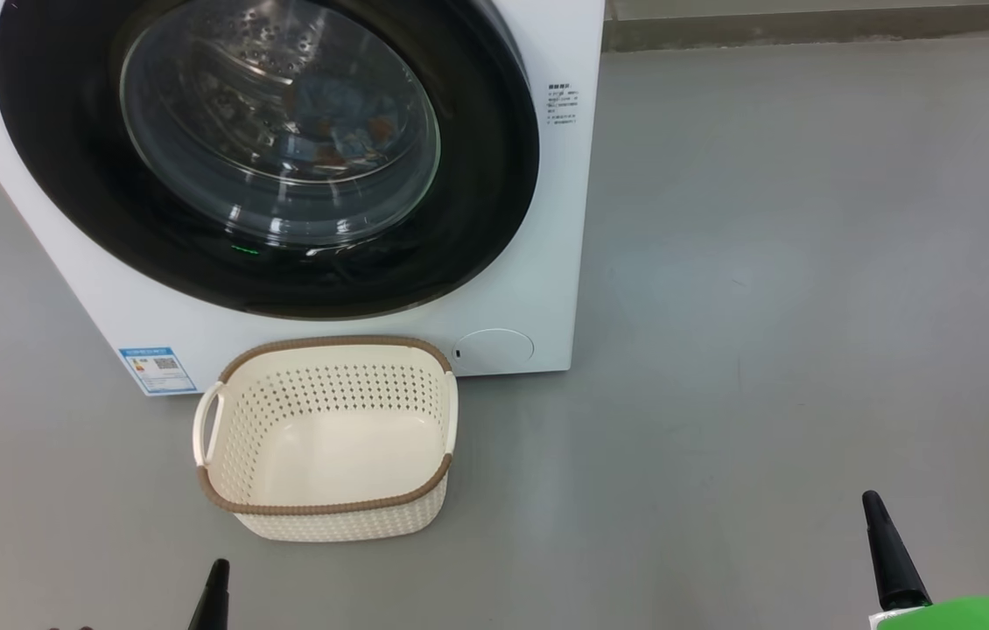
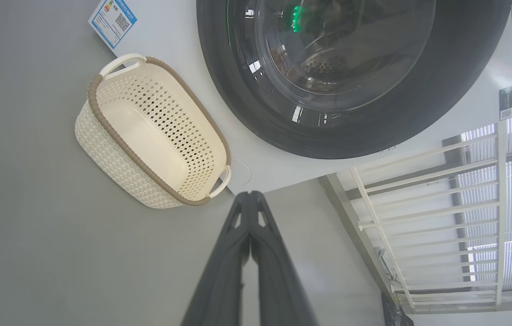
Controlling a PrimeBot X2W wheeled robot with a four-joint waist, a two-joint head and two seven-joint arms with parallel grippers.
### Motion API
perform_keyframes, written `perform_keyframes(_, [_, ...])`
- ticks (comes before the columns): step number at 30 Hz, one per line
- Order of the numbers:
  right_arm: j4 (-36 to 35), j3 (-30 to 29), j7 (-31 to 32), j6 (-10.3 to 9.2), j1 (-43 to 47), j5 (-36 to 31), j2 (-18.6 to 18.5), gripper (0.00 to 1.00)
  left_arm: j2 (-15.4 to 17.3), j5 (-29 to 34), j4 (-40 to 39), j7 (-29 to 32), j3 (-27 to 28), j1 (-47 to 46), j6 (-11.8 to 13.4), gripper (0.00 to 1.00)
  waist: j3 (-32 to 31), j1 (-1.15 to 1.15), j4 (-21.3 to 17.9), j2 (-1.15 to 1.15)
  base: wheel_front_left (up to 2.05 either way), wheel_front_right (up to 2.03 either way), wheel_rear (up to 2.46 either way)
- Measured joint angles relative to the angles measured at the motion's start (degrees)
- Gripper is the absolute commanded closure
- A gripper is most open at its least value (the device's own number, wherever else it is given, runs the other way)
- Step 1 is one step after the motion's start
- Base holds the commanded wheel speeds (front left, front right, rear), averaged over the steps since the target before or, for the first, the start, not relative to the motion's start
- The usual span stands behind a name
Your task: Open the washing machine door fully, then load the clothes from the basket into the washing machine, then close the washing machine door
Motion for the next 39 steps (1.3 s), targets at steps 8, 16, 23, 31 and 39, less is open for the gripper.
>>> perform_keyframes(8, [0.8,0.04,1.22,-0.01,-0.74,5.88,-0.05,1.0,0.03,-4.49,-0.1,1.49,0.87,-1.01,-0.02,1.0,0.16,0.0,-0.31,0.0,0.0,0.0,0.0])
perform_keyframes(16, [1.36,0.09,2.67,-0.01,-2.16,10.92,-0.1,1.0,0.05,-8.79,-0.14,2.8,1.83,-1.91,-0.52,1.0,0.31,0.0,-0.62,0.0,0.0,0.0,0.0])
perform_keyframes(23, [2.07,0.14,3.76,-0.13,-2.94,15.99,-0.16,1.0,0.08,-12.57,-0.18,4.02,2.57,-2.32,-0.53,1.0,0.45,0.0,-0.89,0.0,0.0,0.0,0.0])
perform_keyframes(31, [2.85,0.19,5.01,-0.43,-3.99,21.18,-0.2,1.0,0.12,-16.85,-0.36,5.34,3.53,-3.42,-0.71,1.0,0.61,0.0,-1.2,0.0,0.0,0.0,0.0])
perform_keyframes(39, [3.55,0.23,6.27,-0.43,-4.64,26.8,-0.25,1.0,0.18,-21.5,-0.45,6.54,4.39,-4.35,-0.96,1.0,0.76,0.0,-1.51,0.0,0.0,0.0,0.0])
